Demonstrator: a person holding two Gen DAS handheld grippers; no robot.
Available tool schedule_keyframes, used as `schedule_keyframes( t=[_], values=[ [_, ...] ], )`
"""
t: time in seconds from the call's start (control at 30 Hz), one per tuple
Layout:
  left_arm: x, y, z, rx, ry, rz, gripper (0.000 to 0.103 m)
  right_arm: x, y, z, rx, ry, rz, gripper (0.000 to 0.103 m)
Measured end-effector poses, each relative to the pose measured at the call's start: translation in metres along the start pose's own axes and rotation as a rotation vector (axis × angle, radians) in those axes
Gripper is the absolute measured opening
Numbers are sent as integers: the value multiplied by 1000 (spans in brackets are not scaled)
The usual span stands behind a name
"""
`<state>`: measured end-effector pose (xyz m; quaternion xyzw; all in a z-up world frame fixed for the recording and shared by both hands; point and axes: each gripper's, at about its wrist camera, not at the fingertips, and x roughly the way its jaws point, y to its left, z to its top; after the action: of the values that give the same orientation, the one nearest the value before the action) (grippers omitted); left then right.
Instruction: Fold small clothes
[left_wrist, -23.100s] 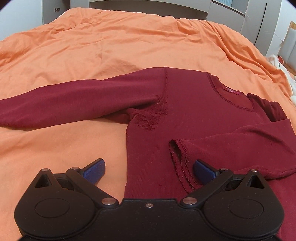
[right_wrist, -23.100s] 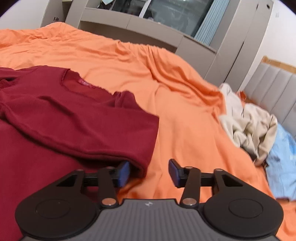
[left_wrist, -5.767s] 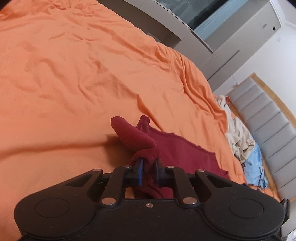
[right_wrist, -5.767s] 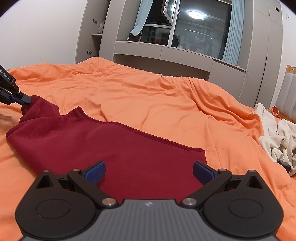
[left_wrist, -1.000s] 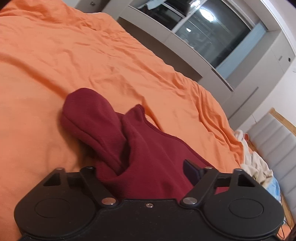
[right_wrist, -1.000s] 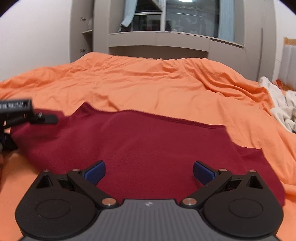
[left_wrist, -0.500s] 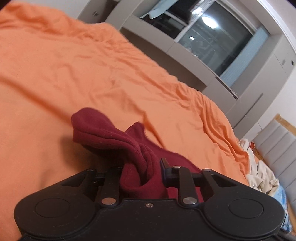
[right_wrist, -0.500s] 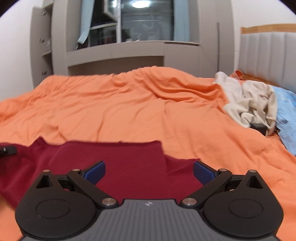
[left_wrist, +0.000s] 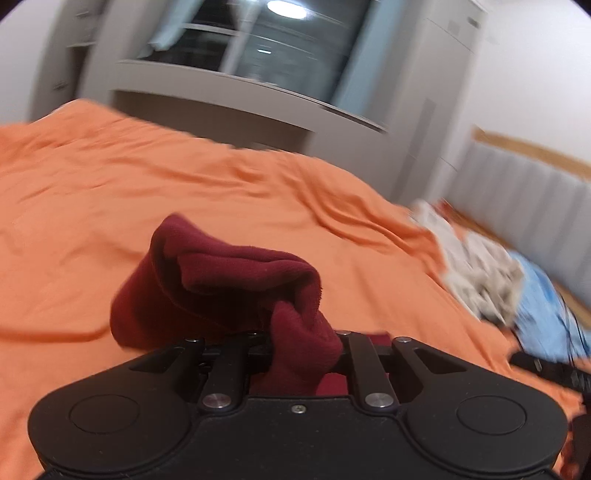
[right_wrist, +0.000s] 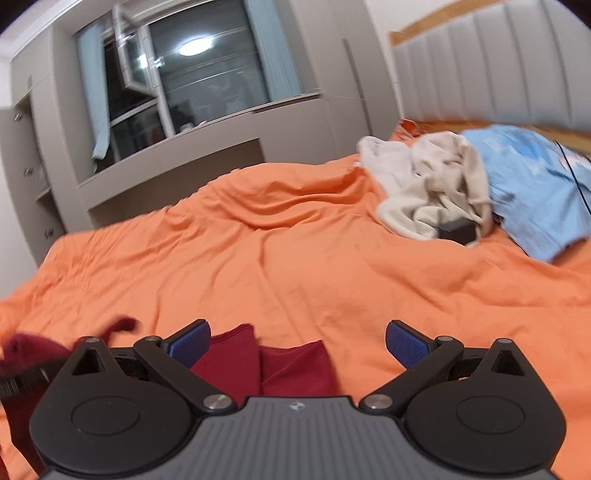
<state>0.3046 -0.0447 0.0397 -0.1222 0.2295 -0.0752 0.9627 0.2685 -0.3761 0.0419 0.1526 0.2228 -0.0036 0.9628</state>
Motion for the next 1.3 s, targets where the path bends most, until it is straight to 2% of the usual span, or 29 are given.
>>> schedule_keyframes(
  t=[0.17, 0.3, 0.37, 0.4, 0.6, 0.63, 0.7, 0.93, 1.03, 1.2, 1.3],
  values=[
    [12, -63, -26, 193, 108, -117, 16, -1, -17, 2, 52, 0, -17, 103],
    [22, -92, -58, 330, 226, -179, 17, -1, -22, 2, 72, 2, -23, 103],
    [24, -98, -71, 401, 250, -181, 22, 0, -21, 2, 75, 8, -23, 103],
    [23, -98, -75, 416, 257, -186, 28, 2, -21, 1, 74, 13, -20, 103],
    [17, -86, -68, 355, 272, -287, 53, 7, -16, -3, 70, 40, -15, 103],
    [15, -85, -67, 353, 273, -305, 60, 8, -16, -3, 70, 43, -16, 103],
    [14, -86, -66, 366, 277, -331, 66, 10, -16, -4, 77, 51, -17, 103],
    [4, -89, -69, 386, 267, -377, 90, 16, -19, -7, 99, 84, -13, 103],
    [-3, -84, -68, 394, 246, -374, 101, 19, -19, -9, 106, 102, -2, 103],
    [-14, -69, -66, 410, 222, -361, 102, 30, -25, -15, 176, 164, 68, 103],
    [-25, -63, -67, 471, 185, -345, 102, 40, -28, -21, 250, 218, 135, 103]
  ],
)
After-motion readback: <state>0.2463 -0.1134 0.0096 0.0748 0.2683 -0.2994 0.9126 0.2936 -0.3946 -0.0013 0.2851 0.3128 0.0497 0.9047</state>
